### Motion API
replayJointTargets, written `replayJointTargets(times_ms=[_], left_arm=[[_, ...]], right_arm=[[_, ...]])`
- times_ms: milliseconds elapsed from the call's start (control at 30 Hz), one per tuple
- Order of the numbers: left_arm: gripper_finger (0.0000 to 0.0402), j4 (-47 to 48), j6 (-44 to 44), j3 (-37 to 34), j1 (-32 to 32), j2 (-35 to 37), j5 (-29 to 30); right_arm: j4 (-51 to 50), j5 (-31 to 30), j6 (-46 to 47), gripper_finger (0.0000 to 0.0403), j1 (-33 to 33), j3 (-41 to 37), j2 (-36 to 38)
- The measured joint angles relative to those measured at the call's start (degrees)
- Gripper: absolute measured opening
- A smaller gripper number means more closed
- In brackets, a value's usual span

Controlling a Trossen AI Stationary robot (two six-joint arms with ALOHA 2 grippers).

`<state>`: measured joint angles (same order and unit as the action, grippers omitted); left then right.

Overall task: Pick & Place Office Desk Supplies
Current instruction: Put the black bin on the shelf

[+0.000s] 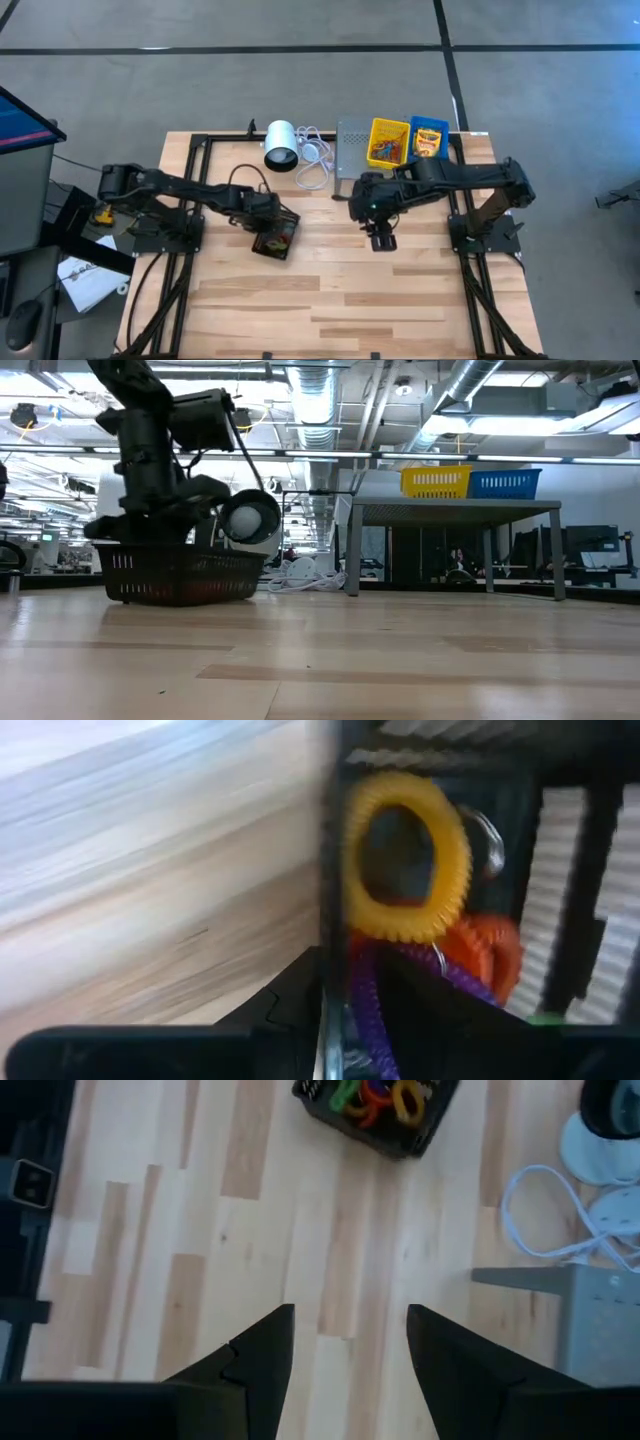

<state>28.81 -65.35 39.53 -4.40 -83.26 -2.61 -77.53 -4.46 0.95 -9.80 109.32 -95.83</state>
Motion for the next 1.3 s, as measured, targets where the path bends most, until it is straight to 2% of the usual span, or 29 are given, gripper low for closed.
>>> replayJointTargets(times_ms=[167,433,667,800,1067,1300], left_arm=[[0.0090,-6.5,0.1,0.0,0.6,-0.8,0.0],[0.0090,-11.9,-0.1,0.0,1.9,-0.7,-0.9],[0.0091,-14.6,3.0,0.0,1.9,-0.7,-0.9],[0.0109,-14.6,6.4,0.0,1.8,0.6,-0.9],[0.0185,-10.5,12.3,0.0,1.0,8.7,-0.9],[0.0201,-4.9,20.2,0.0,0.5,20.7,-0.9]], right_arm=[[0.0,0.0,0.4,0.0189,-2.3,0.0,0.0],[0.6,0.1,2.1,0.0189,-3.3,-0.1,0.0],[10.7,0.3,2.8,0.0189,-5.8,-6.8,0.0],[14.4,0.2,4.3,0.0189,-6.3,-8.9,-0.1],[17.5,0.6,9.4,0.0196,-4.0,-9.1,0.0],[28.0,1.6,19.7,0.0211,-3.0,-9.0,-1.0]])
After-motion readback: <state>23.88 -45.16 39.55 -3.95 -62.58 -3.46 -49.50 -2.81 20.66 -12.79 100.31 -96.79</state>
